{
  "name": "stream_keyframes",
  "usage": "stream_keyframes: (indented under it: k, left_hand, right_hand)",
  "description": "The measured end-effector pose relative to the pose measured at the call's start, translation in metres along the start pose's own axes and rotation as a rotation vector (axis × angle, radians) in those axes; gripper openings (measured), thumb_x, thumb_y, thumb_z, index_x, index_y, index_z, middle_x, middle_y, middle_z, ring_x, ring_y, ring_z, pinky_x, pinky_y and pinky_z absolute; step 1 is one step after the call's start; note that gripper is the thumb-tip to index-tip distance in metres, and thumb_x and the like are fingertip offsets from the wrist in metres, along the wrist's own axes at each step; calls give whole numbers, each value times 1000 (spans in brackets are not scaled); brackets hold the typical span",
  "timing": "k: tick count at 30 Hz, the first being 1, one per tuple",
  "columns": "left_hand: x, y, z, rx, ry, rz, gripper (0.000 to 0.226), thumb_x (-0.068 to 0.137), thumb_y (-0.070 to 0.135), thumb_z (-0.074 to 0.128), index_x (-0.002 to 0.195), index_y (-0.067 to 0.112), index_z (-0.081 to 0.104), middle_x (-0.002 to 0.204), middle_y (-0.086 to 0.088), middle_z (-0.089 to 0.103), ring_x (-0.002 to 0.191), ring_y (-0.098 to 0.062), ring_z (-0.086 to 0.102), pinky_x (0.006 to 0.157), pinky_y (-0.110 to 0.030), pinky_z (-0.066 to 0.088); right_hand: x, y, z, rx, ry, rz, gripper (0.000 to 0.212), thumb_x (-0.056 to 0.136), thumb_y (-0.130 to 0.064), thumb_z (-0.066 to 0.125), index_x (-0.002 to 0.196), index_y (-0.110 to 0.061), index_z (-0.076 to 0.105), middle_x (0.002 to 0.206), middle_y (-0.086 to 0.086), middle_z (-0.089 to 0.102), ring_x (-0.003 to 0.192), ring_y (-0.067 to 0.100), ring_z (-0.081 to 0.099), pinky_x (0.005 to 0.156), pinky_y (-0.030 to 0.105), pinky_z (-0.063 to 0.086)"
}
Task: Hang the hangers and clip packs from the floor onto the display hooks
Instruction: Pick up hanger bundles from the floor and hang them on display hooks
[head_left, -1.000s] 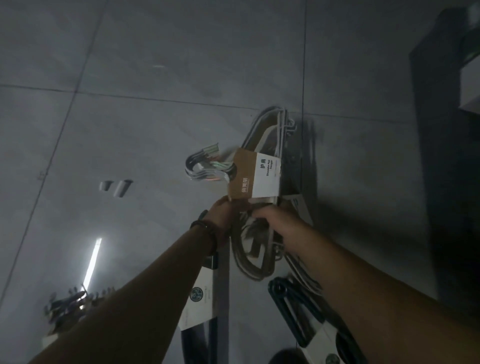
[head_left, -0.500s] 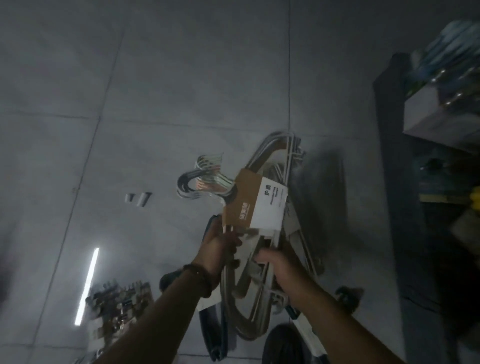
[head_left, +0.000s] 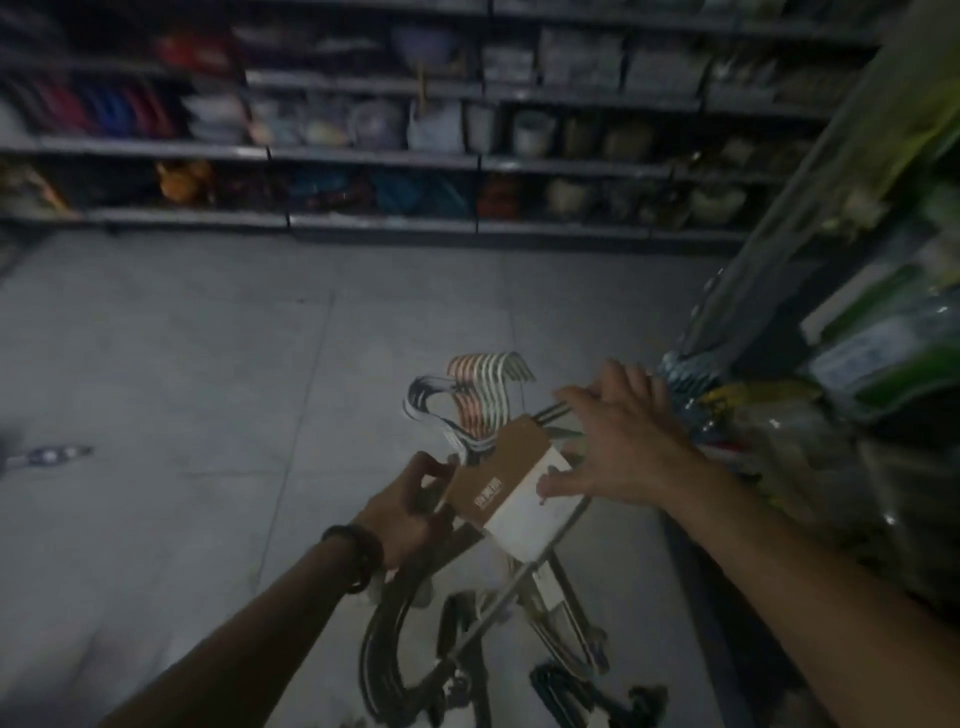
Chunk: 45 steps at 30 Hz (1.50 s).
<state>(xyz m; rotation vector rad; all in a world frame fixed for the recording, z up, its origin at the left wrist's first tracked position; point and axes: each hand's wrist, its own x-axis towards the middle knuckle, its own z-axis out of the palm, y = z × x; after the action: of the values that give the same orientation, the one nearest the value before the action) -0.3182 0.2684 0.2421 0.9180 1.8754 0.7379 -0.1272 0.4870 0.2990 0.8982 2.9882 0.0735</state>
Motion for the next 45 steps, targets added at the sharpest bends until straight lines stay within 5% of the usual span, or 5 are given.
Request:
stream_keyframes:
  k: [23,28,32,39,45]
  left_hand:
    - [-322,305,-68,480,-188,924,62,72,47,86,117,41,43,117,19,70,96,-10,73,79,-46,61]
    - [-393,366,-17,435,-268,1088,76,74,46,90,134,47,43,133,30,58,119,7,60,92,-19,51]
    - [-449,429,40,724,-152,1213,79,72,69,77,137,56,35,126,38,55,110,12,58,82,-6,46]
    - [-548,557,164,1055,280,1562,56,72,59,73,125,41,65,119,12,70,111,-18,65,99,-40,50]
    - [-617,575,287,135,763,1600,66,72,55,71,128,26,51,147,-6,39,140,-35,37,112,-55,32]
  right_hand:
    - [-322,-74,-432,593,-259,429,122,33,-74,96,139,-26,57,138,-4,63,123,21,62,106,47,54]
    - [-421,-59,-477,660,-85,489,119,50,-55,101,152,-30,44,147,-8,55,130,19,58,108,42,52]
    - [-517,-32,-494,627,3,609,34,67,-48,95,90,-37,73,89,-14,71,80,3,68,57,12,51]
    - [-684,11,-480,976,657,717,91,46,-42,98,131,-33,65,124,-17,72,113,9,69,94,34,60]
    - [-800,40,-477,1217,1154,806,75,45,-38,98,112,-11,80,117,14,77,109,43,71,100,63,54]
